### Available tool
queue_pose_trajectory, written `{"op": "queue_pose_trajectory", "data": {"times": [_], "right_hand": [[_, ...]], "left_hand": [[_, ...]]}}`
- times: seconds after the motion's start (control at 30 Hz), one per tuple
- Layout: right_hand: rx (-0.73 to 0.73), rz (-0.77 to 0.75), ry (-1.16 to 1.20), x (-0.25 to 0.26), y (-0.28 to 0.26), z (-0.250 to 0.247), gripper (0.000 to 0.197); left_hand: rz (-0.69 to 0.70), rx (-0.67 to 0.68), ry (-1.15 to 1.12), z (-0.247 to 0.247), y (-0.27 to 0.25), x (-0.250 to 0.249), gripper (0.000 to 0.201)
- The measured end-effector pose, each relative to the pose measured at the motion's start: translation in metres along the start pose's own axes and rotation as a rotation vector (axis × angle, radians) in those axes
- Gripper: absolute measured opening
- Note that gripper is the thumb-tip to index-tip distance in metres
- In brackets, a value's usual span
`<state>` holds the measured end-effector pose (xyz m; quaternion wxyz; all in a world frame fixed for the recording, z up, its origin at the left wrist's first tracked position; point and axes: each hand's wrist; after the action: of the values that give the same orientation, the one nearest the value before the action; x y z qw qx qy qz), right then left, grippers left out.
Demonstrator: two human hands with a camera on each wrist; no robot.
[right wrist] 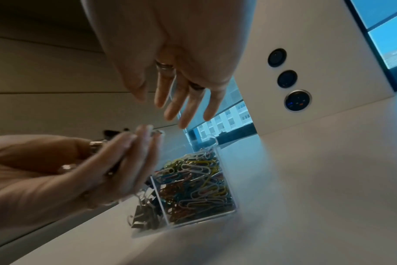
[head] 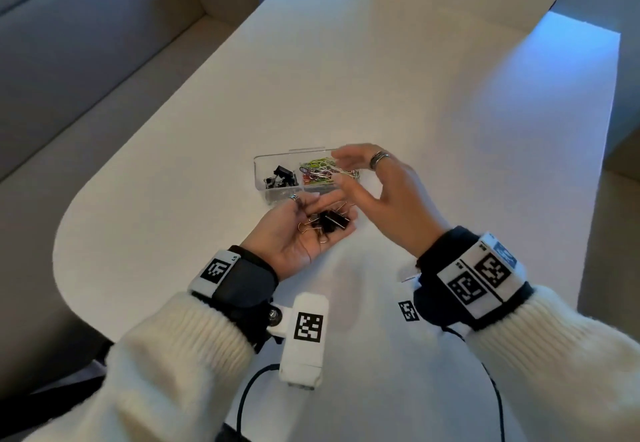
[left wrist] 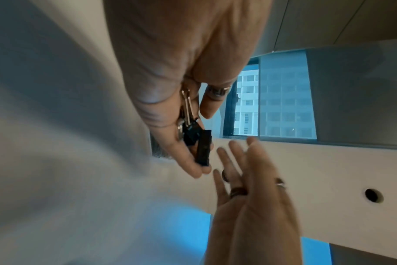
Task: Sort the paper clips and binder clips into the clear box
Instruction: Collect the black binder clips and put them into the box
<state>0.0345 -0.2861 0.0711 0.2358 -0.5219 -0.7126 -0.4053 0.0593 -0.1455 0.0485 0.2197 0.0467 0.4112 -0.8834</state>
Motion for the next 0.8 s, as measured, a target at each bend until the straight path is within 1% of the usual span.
{"op": "queue_pose_trajectory", "data": {"times": [0.03, 0.1, 0.2, 0.27, 0.33, 0.4, 0.5, 0.6, 0.7, 0.8], "right_hand": [[-0.02, 0.027, -0.025, -0.004, 0.005, 0.001, 0.027], [0.027, 0.102, -0.116, -0.015, 0.013, 0.004, 0.035], [0.201, 0.2, -0.239, -0.025, 0.023, 0.007, 0.055], [0.311, 0.207, -0.301, -0.028, 0.03, 0.01, 0.068], [0.379, 0.2, -0.355, -0.03, 0.036, 0.014, 0.076], [0.403, 0.193, -0.374, -0.031, 0.04, 0.019, 0.076], [0.406, 0.19, -0.383, -0.032, 0.043, 0.022, 0.071], [0.406, 0.184, -0.391, -0.032, 0.044, 0.021, 0.066], [0.414, 0.174, -0.397, -0.034, 0.045, 0.02, 0.064], [0.412, 0.167, -0.402, -0.036, 0.046, 0.019, 0.064]], "left_hand": [[0.016, 0.005, -0.027, -0.002, -0.004, -0.004, 0.039], [0.063, 0.012, -0.085, -0.006, -0.012, -0.015, 0.035], [0.126, 0.017, -0.174, -0.011, -0.023, -0.033, 0.033], [0.156, 0.001, -0.219, -0.013, -0.027, -0.042, 0.032], [0.157, -0.031, -0.215, -0.015, -0.029, -0.047, 0.031], [0.14, -0.041, -0.199, -0.015, -0.029, -0.05, 0.028], [0.132, -0.062, -0.19, -0.012, -0.028, -0.053, 0.027], [0.152, -0.075, -0.201, -0.01, -0.029, -0.057, 0.033], [0.162, -0.059, -0.211, -0.01, -0.033, -0.059, 0.046], [0.172, -0.055, -0.186, -0.008, -0.039, -0.06, 0.047]]}}
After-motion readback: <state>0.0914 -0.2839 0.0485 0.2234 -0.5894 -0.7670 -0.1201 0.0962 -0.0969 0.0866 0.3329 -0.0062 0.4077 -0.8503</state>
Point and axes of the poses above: each hand's wrist, its own y-axis towards the middle knuckle, its own z-axis out of the palm, x = y × z, and after that the axes turned 11 degrees about -z, right-handed
